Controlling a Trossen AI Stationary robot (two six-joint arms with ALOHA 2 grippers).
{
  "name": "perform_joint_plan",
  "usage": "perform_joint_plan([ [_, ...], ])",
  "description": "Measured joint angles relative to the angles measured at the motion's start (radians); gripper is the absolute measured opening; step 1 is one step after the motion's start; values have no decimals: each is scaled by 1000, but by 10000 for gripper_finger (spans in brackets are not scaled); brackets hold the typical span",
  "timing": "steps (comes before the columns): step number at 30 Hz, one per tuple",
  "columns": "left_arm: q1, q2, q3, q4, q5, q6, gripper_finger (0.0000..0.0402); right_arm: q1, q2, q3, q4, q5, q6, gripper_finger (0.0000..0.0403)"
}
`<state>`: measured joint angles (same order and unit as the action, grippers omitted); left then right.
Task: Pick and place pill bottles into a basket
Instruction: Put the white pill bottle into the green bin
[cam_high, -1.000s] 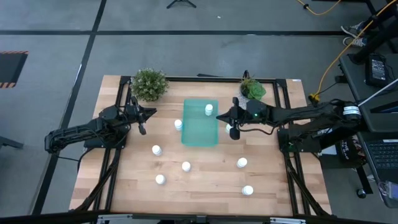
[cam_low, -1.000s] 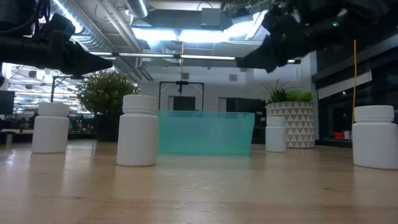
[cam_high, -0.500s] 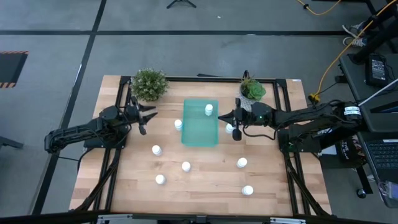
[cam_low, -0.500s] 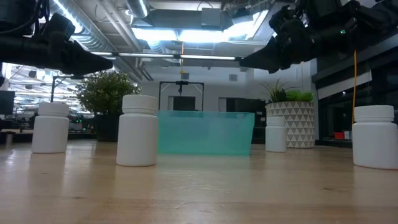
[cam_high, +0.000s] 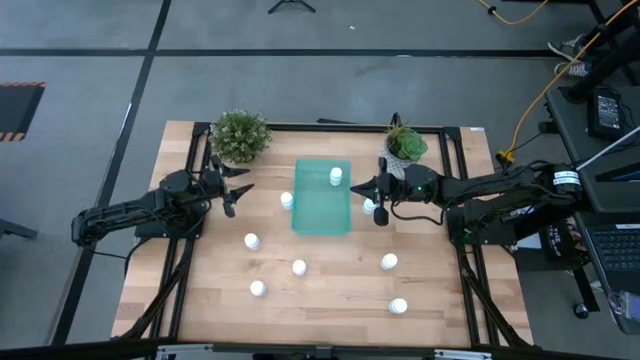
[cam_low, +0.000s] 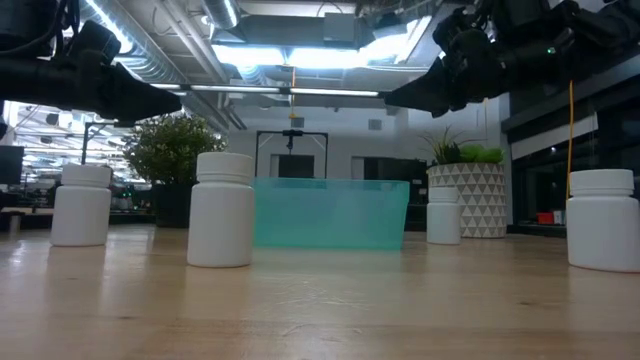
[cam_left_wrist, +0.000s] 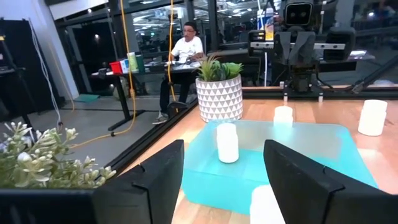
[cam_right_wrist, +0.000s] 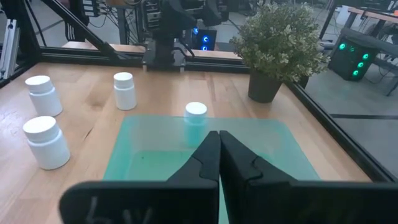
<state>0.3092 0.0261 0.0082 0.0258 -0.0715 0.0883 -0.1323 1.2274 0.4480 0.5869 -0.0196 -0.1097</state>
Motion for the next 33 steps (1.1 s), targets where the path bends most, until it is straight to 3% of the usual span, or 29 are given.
perform_joint_plan([
  [19,0,0,0,0,4,4,215,0,0,0,2,-1,23,5],
  [25,0,0,0,0,5,4,216,0,0,1,45,-95,23,6],
  [33,0,0,0,0,5,4,216,1,0,2,16,-106,23,6],
])
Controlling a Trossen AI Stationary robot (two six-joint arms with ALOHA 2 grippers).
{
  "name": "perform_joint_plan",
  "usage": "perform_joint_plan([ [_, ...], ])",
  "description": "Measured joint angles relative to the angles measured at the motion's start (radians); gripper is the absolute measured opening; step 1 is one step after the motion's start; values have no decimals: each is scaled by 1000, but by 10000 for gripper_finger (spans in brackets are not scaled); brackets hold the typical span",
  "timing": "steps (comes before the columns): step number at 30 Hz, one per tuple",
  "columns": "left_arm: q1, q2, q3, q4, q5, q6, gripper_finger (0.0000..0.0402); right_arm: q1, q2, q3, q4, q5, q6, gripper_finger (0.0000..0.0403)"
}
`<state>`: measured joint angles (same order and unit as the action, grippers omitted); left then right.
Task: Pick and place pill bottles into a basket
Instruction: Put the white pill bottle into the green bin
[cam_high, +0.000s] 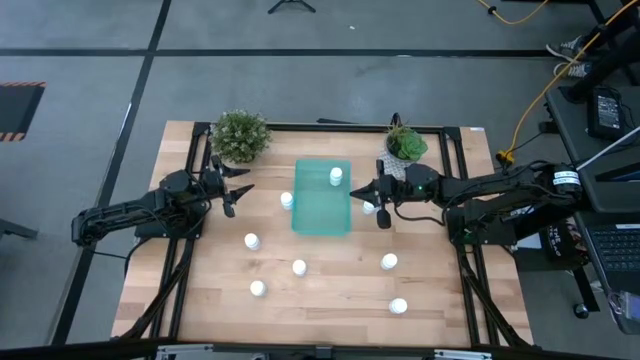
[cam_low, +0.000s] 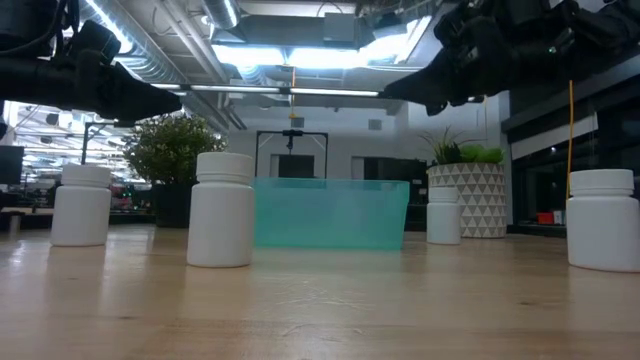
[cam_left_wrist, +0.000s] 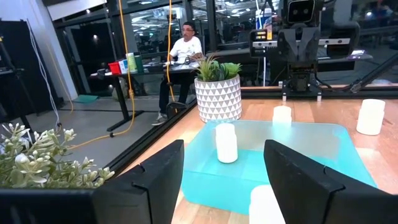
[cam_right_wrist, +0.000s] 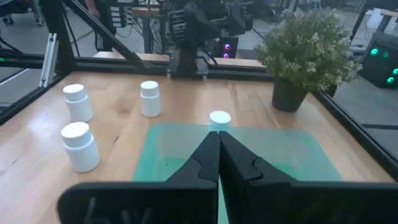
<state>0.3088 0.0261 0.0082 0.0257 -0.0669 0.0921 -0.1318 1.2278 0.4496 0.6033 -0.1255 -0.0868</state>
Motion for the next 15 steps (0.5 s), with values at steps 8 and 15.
perform_joint_plan([
  [8,0,0,0,0,0,0,217,0,0,0,-3,0,-24,6],
  [15,0,0,0,4,0,-1,216,0,0,0,-3,0,-27,6],
])
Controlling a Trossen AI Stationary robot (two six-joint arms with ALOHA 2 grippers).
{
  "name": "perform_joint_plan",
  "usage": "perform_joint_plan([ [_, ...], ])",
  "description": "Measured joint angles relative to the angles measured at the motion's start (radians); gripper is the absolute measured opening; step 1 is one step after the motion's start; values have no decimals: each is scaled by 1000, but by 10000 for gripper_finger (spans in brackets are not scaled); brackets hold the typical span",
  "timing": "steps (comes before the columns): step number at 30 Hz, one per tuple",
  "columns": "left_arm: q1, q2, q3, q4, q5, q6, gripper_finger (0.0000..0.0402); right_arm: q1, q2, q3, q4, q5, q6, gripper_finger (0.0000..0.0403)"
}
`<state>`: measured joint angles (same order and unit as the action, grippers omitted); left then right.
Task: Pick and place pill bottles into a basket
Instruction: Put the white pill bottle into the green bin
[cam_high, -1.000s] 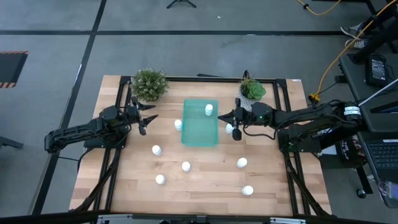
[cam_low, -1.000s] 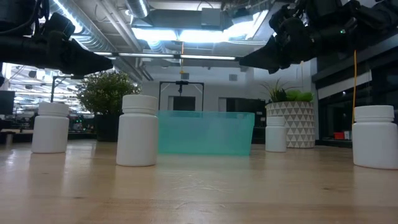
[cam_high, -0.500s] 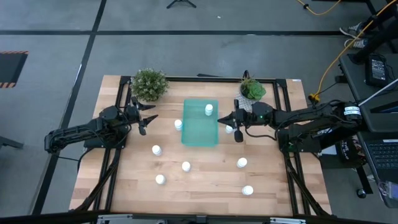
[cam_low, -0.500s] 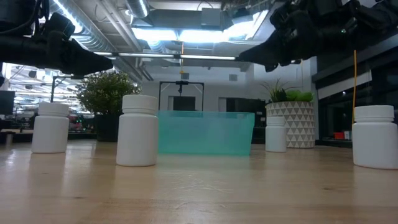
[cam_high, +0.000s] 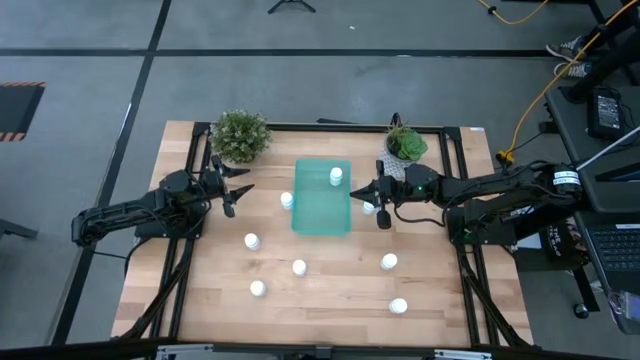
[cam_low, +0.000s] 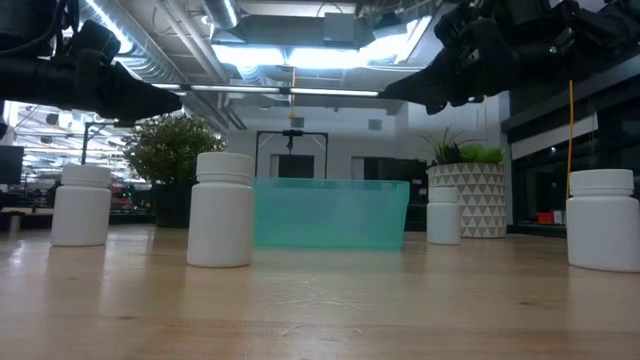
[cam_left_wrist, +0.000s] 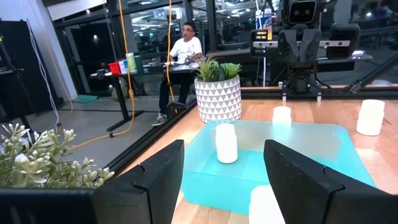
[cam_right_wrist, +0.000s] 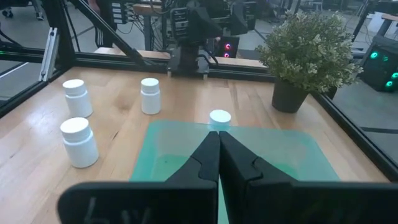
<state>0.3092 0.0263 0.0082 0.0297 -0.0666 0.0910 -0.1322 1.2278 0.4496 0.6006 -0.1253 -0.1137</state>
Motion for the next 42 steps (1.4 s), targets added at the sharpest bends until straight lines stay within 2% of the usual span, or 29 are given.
perform_joint_plan([
  [4,0,0,0,13,1,-24,215,0,0,0,0,0,-5,6],
  [11,0,0,0,31,-1,-230,216,0,0,0,-5,0,-22,6],
  [15,0,0,0,48,-30,-246,214,-1,1,0,-8,0,-26,6],
  [22,0,44,4,49,4,-272,212,-19,1,0,-8,1,-26,6],
  [26,0,126,35,53,18,-313,210,-30,1,0,-8,0,-26,6],
  [31,-15,290,98,73,18,-331,209,-51,1,0,-8,1,-26,6],
  [38,-93,539,188,128,19,-196,209,-71,1,0,-8,1,-26,6],
  [42,-137,650,237,128,19,-176,209,-71,1,0,-11,1,-26,6],
])
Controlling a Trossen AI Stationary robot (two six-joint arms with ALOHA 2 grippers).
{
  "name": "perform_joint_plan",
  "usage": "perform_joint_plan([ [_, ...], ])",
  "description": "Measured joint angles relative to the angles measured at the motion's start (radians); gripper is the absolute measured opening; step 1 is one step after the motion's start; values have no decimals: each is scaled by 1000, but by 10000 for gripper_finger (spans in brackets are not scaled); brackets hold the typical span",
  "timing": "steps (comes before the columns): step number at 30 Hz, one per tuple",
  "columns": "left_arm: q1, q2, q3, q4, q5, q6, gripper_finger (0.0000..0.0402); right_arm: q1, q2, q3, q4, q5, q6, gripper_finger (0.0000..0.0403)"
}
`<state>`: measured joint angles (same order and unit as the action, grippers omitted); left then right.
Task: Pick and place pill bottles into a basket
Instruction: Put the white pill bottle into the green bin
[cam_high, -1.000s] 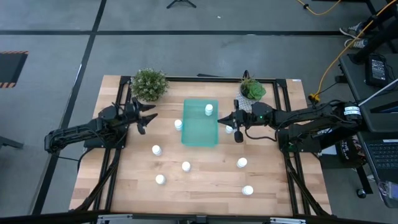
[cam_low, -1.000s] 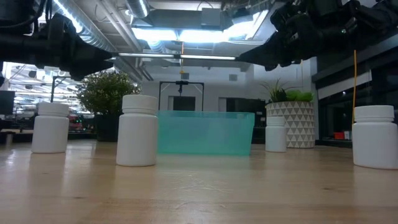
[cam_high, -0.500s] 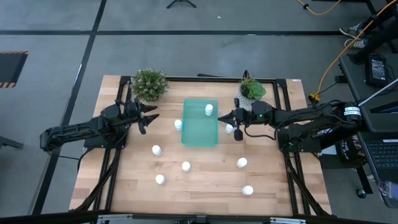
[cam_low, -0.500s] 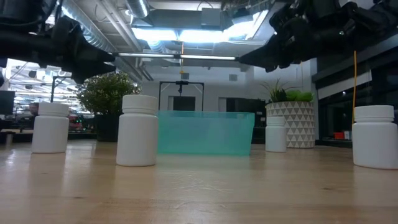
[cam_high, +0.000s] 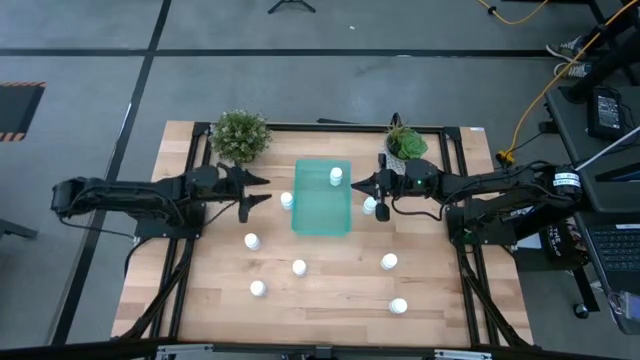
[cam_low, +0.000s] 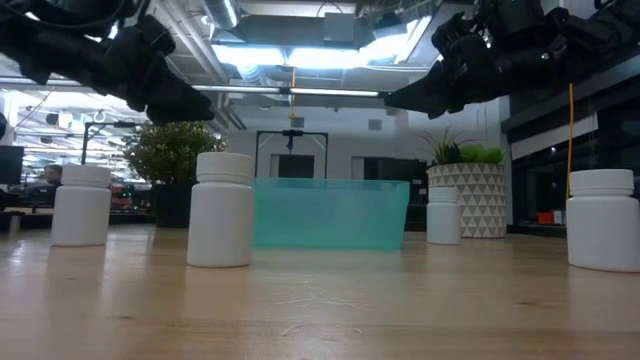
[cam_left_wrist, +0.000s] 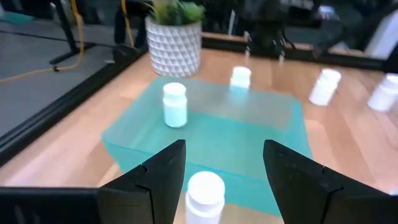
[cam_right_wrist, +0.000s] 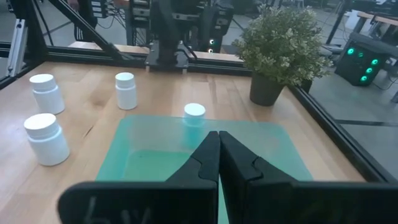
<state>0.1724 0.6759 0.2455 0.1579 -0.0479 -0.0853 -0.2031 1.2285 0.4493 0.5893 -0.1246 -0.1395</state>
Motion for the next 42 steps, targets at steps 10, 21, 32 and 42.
perform_joint_plan([
  [10,-66,128,59,-18,-1,119,209,0,0,0,-17,0,-1,6],
  [21,-66,136,59,-28,-6,197,209,0,0,0,-33,0,1,6],
  [32,-66,136,59,-27,-90,283,233,1,0,0,-35,0,4,6],
  [42,-66,137,72,-42,-116,135,250,1,0,0,-46,0,4,6],
])
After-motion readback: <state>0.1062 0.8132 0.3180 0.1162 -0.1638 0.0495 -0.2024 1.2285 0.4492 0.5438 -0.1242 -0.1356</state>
